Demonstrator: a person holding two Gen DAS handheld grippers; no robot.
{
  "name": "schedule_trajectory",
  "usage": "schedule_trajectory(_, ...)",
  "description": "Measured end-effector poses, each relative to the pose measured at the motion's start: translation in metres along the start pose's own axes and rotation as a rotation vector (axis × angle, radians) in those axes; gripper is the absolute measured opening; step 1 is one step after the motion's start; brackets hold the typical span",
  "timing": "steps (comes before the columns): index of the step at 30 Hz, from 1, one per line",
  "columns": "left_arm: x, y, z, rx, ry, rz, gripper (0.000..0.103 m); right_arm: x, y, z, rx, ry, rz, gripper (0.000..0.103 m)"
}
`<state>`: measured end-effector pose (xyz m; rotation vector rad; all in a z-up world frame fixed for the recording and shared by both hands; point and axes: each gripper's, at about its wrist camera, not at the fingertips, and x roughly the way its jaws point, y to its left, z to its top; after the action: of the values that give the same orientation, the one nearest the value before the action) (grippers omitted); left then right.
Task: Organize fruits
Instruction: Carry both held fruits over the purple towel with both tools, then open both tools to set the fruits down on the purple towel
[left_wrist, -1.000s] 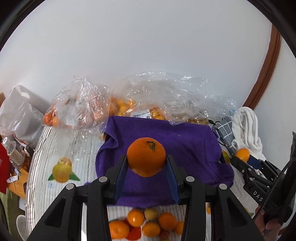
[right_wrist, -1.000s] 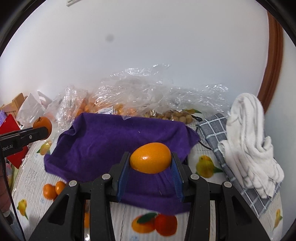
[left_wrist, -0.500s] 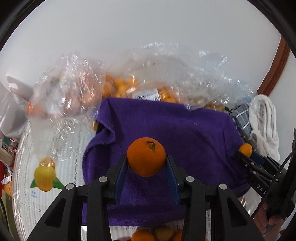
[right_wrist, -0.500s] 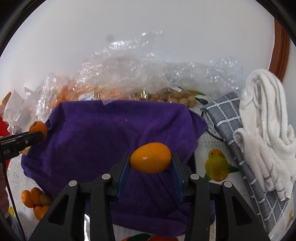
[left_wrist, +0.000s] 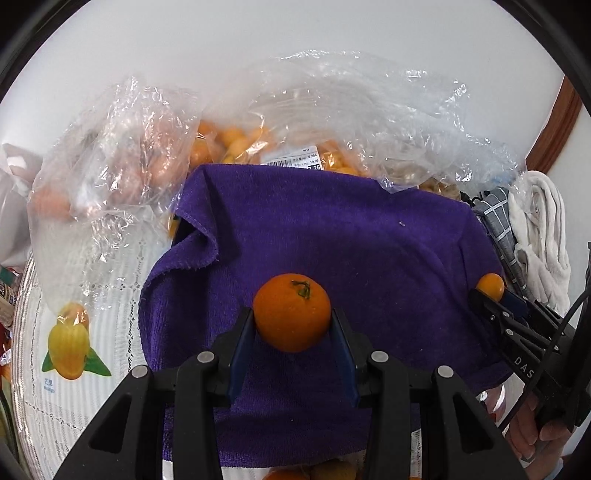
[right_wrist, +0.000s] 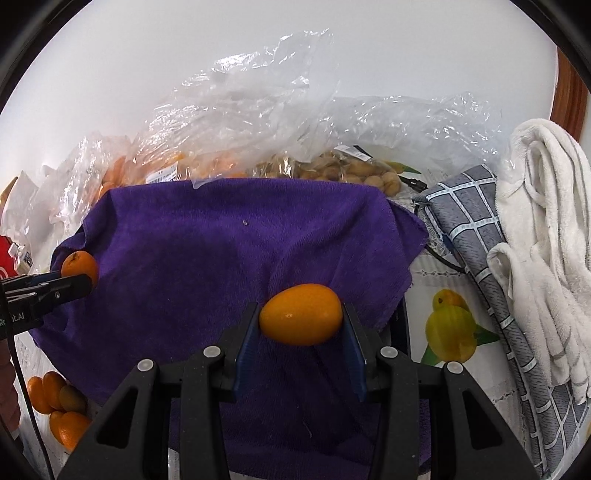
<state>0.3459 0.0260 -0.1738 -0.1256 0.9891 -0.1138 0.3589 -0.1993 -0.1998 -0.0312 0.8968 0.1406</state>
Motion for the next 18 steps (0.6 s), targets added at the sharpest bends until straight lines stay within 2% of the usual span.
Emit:
schedule_trajectory(11,0.012,-0.006,-0.001,0.001,0.041,0.005,0.039,0.008,0.003,-0.003,0.0,0.032,0.018,0.043)
schedule_trajectory(13,0.012,-0.006,-0.001,-0.001,0.042,0.015,0.039,0.007,0.003,-0.003,0.001,0.035,0.023,0.047)
schedule_trajectory(15,0.01,-0.005,0.0,-0.002,0.046,0.021,0.042,0.0,0.006,-0.002,-0.003,0.025,0.028,0.058)
schedule_trajectory(17,0.004,-0.006,0.001,0.008,0.038,0.028,0.052,-0.012,0.011,-0.002,-0.026,0.0,0.02,0.065)
schedule_trajectory(18,0.0,-0.008,0.002,0.014,0.023,0.034,0.054,-0.018,0.013,-0.002,-0.036,-0.014,0.007,0.068)
